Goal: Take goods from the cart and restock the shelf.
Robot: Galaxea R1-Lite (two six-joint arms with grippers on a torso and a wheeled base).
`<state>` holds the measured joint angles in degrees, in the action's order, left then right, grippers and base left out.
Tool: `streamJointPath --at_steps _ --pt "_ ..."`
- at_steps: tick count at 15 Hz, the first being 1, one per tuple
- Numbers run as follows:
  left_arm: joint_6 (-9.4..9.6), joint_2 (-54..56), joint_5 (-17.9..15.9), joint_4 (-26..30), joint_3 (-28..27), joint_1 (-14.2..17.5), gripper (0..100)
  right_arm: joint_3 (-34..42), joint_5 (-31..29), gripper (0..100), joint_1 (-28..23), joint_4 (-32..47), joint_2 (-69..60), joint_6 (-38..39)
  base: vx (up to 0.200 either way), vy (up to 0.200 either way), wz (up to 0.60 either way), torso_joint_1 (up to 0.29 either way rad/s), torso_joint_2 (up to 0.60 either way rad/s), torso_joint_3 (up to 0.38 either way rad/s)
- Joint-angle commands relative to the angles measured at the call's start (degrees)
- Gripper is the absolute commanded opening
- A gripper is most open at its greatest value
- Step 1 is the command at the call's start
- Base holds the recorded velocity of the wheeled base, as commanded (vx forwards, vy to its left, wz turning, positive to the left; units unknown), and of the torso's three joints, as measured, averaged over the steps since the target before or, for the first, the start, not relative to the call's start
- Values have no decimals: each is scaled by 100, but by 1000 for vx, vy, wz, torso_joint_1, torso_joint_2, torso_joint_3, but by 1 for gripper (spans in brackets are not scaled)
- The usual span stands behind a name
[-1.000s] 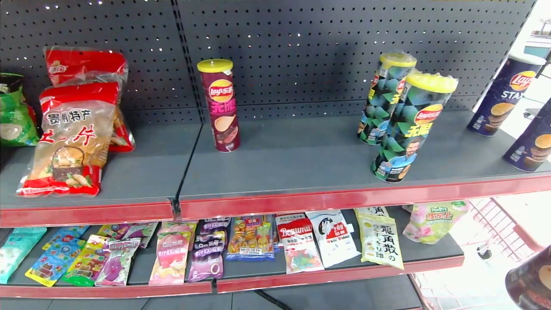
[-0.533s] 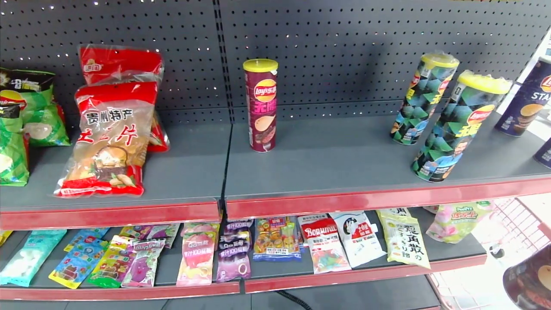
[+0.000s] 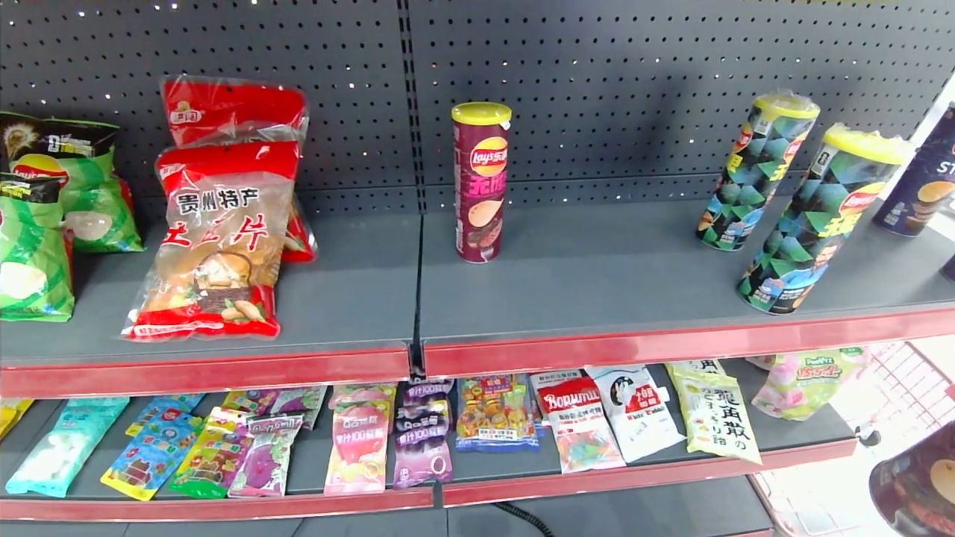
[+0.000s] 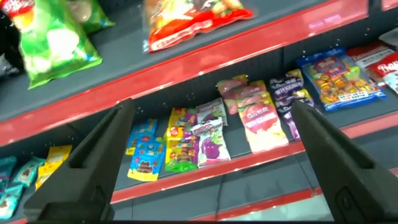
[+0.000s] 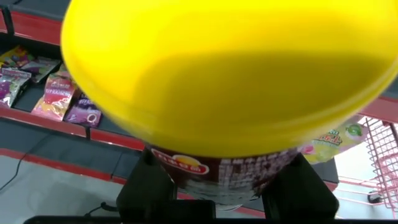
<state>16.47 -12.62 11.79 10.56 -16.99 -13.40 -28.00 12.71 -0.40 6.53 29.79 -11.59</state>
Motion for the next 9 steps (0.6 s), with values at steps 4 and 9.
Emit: streamJointPath --at_steps 4,9 --pt "32 14 -1 -1 12 4 100 -91 390 0 321 15 35 -291 200 0 0 -4 -4 4" --pt "128 -39 -10 -1 -6 -5 100 -364 381 0 787 15 457 -388 40 0 0 3 2 0"
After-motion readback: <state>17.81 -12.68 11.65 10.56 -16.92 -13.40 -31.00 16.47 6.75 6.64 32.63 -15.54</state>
